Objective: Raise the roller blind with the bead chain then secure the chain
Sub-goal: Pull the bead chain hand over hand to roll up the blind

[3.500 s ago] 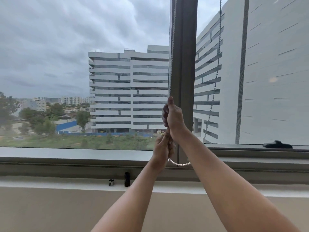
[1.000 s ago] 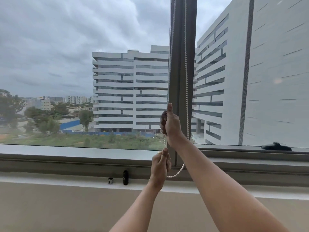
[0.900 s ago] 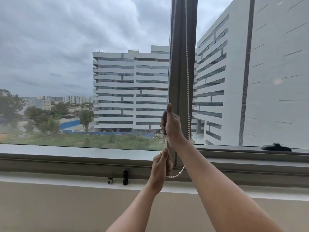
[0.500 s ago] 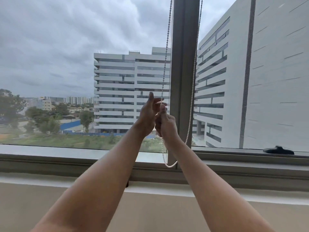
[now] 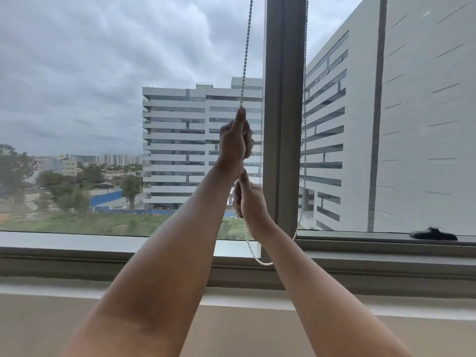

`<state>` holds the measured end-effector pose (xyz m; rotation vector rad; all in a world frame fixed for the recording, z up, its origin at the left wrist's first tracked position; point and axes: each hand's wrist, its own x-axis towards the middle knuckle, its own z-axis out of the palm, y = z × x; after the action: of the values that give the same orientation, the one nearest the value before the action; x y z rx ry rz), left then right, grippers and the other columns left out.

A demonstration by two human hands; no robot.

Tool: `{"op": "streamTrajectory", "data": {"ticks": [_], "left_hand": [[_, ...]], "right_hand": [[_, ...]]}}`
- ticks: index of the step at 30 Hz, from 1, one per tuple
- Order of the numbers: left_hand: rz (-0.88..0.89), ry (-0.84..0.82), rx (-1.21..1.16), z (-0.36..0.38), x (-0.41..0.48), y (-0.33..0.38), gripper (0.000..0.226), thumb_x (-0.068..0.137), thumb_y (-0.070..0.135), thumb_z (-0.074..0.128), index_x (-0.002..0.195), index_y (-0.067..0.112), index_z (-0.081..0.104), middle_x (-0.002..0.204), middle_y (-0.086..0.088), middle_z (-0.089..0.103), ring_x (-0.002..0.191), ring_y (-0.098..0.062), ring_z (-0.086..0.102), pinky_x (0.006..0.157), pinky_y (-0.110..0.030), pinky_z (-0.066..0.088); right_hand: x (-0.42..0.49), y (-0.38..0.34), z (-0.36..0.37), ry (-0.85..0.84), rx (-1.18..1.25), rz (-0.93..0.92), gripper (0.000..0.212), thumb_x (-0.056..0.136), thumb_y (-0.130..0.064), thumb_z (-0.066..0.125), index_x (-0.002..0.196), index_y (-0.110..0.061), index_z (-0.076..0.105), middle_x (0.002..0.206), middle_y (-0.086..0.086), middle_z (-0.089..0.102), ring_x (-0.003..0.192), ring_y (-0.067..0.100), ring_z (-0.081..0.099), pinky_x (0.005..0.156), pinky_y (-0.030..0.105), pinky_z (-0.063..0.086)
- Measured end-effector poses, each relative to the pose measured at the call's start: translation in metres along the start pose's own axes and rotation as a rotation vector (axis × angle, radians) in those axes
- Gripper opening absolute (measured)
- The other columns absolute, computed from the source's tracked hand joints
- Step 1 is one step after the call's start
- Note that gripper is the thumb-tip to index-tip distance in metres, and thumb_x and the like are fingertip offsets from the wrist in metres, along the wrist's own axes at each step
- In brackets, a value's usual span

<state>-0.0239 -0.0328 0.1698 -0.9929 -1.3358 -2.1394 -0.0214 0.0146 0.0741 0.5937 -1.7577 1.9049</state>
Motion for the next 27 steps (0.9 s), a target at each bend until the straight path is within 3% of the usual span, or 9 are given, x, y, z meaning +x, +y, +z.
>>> {"op": "streamTrajectory", "data": {"ticks": [7, 13, 17, 20, 24, 27], "left_hand": [[-0.063, 0.020, 0.008, -0.034, -0.037, -0.049, 0.047, 0.099, 0.028, 0.033, 0.054, 0.017, 0.025, 0.031, 0.013, 0.025, 0.027, -0.002, 0.017, 0.033, -0.009, 0.014], [-0.132, 0.037, 0.043, -0.061, -0.078, -0.094, 0.058, 0.097, 0.028, 0.035, 0.040, 0.025, 0.035, 0.032, 0.011, 0.027, 0.028, -0.002, 0.018, 0.033, -0.013, 0.015], [-0.170, 0.054, 0.044, -0.076, -0.097, -0.111, 0.055, 0.094, 0.030, 0.038, 0.040, 0.025, 0.034, 0.033, 0.012, 0.026, 0.028, -0.002, 0.018, 0.034, -0.014, 0.012], [-0.204, 0.076, 0.071, -0.079, -0.108, -0.119, 0.057, 0.096, 0.029, 0.037, 0.039, 0.024, 0.036, 0.033, 0.011, 0.027, 0.029, -0.004, 0.021, 0.034, -0.015, 0.016], [-0.276, 0.104, 0.020, -0.068, -0.120, -0.127, 0.045, 0.096, 0.024, 0.037, 0.052, 0.015, 0.043, 0.032, 0.010, 0.035, 0.026, -0.001, 0.023, 0.029, -0.013, 0.019], [-0.294, 0.090, 0.028, -0.064, -0.124, -0.132, 0.047, 0.096, 0.026, 0.037, 0.052, 0.015, 0.029, 0.034, 0.011, 0.028, 0.028, -0.003, 0.019, 0.032, -0.014, 0.013]], "right_hand": [[-0.015, 0.058, -0.014, -0.134, -0.077, 0.116, 0.051, 0.097, -0.036, 0.034, 0.050, -0.016, 0.030, 0.031, -0.012, 0.025, 0.029, 0.002, 0.018, 0.032, 0.014, 0.015], [-0.040, 0.088, -0.029, -0.302, -0.193, 0.311, 0.050, 0.098, -0.034, 0.031, 0.052, -0.015, 0.032, 0.035, -0.012, 0.030, 0.028, 0.001, 0.022, 0.031, 0.012, 0.018], [-0.036, 0.080, -0.043, -0.404, -0.445, 0.352, 0.041, 0.097, -0.030, 0.040, 0.059, -0.015, 0.046, 0.040, -0.007, 0.048, 0.031, 0.001, 0.037, 0.035, 0.014, 0.027], [-0.021, 0.068, -0.051, -0.439, -0.458, 0.428, 0.022, 0.096, -0.015, 0.041, 0.079, -0.013, 0.055, 0.061, -0.004, 0.061, 0.050, 0.007, 0.052, 0.046, 0.018, 0.036], [-0.004, 0.041, -0.048, -0.320, -0.459, 0.325, 0.026, 0.097, -0.008, 0.031, 0.098, -0.008, 0.056, 0.080, 0.000, 0.059, 0.073, 0.011, 0.055, 0.065, 0.025, 0.039], [0.008, 0.009, -0.039, -0.179, -0.205, 0.209, 0.029, 0.100, -0.017, 0.025, 0.096, -0.012, 0.053, 0.090, 0.007, 0.062, 0.078, 0.015, 0.058, 0.069, 0.028, 0.042]]}}
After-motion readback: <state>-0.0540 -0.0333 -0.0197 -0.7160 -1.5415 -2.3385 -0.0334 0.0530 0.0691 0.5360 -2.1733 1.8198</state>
